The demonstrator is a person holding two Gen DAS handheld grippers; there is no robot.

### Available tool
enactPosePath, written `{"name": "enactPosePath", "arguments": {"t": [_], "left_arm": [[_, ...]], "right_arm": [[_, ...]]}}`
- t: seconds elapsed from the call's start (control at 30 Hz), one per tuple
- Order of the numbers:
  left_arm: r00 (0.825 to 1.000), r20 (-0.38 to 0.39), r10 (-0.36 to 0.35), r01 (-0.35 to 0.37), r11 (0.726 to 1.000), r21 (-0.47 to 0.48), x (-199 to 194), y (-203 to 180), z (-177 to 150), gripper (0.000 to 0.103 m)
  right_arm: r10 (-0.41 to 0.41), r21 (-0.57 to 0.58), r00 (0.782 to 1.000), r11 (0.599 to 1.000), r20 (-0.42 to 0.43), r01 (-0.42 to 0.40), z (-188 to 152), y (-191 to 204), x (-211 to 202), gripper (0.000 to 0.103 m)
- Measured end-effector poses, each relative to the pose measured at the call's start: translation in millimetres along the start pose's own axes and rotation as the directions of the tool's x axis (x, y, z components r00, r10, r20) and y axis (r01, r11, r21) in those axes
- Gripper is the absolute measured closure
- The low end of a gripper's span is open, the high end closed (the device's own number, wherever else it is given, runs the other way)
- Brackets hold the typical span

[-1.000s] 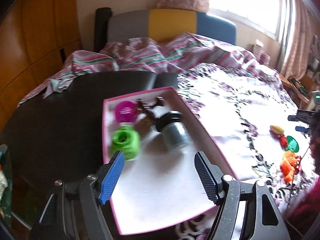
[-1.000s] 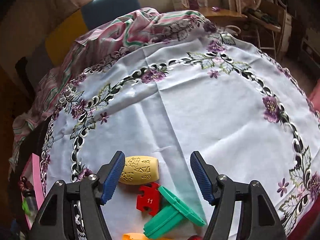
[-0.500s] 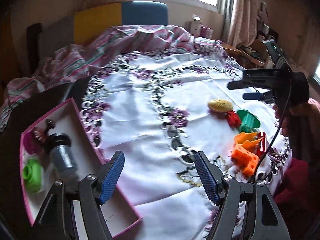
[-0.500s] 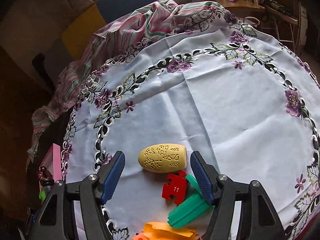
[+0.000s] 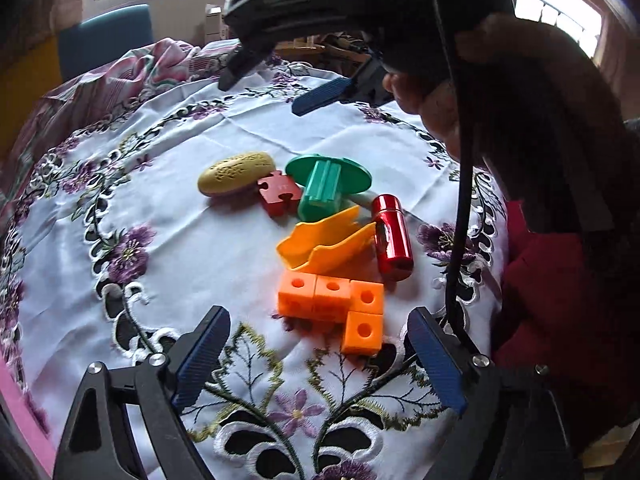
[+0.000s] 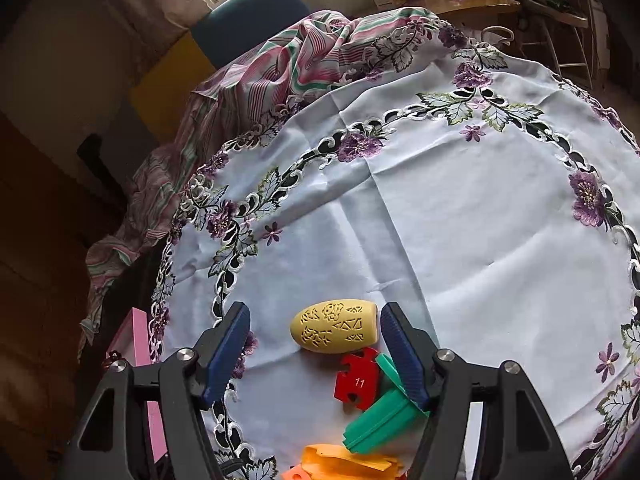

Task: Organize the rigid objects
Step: 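Grasp the orange connected cubes with the left gripper while the right grasps the yellow egg sponge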

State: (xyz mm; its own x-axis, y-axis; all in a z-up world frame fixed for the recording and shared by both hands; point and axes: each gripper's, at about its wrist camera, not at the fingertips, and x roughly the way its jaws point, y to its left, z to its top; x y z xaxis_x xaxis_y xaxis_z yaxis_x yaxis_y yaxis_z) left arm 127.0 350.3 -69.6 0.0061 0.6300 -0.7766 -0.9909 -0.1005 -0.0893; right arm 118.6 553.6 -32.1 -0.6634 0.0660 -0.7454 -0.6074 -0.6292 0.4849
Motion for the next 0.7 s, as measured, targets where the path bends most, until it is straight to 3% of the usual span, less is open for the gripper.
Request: {"name": "enactPosePath", "arguments": {"t": [0.1, 0.13, 0.17, 0.2, 0.3, 0.43, 0.63, 0.7], "left_arm": [[1.0, -0.011, 0.016, -0.016, 1.0, 0.027, 14.7, -4.4, 4.6, 0.013], [1.0, -0.023, 0.007, -0.007, 1.0, 0.014, 19.2, -2.3, 4.8, 0.017], [0.999, -0.037, -0.006, 0.006, 1.0, -0.002, 24.2, 0.9, 4.7, 0.026], [0.999, -0.041, 0.002, -0.003, 1.0, -0.013, 25.5, 2.1, 3.7, 0.042], [1.0, -0.017, -0.009, 0.008, 0.999, -0.045, 17.4, 7.8, -4.7, 0.043], [0.999, -0.004, 0.033, -0.033, 0.991, -0.131, 2.1, 24.5, -21.0, 0.043], [0.978, -0.019, 0.209, -0.207, 0.945, -0.252, -20.7, 54.1, -48.2, 0.043], [0.97, -0.015, 0.241, -0.236, 0.93, -0.281, -25.5, 63.8, -55.9, 0.043]], "right_arm": [[-0.017, 0.013, 1.0, 1.0, -0.002, 0.017, 0.6, -3.7, 0.0, 0.034], [-0.02, 0.021, 1.0, 1.0, -0.004, 0.021, 0.9, -5.8, 0.2, 0.034], [-0.022, 0.03, 1.0, 0.999, -0.005, 0.023, 1.3, -8.5, 0.3, 0.034], [-0.027, 0.04, 1.0, 0.999, -0.005, 0.027, 1.5, -11.2, 0.2, 0.034], [-0.043, 0.062, 0.999, 0.997, -0.021, 0.045, 2.4, -18.1, 4.1, 0.034], [-0.057, 0.066, 0.997, 0.996, -0.048, 0.06, 1.2, -20.3, 10.9, 0.034], [-0.086, 0.025, 0.993, 0.996, -0.08, 0.089, -3.4, -14.8, 21.1, 0.034], [-0.09, 0.007, 0.992, 0.996, -0.09, 0.09, -5.4, -10.8, 25.1, 0.027]]}}
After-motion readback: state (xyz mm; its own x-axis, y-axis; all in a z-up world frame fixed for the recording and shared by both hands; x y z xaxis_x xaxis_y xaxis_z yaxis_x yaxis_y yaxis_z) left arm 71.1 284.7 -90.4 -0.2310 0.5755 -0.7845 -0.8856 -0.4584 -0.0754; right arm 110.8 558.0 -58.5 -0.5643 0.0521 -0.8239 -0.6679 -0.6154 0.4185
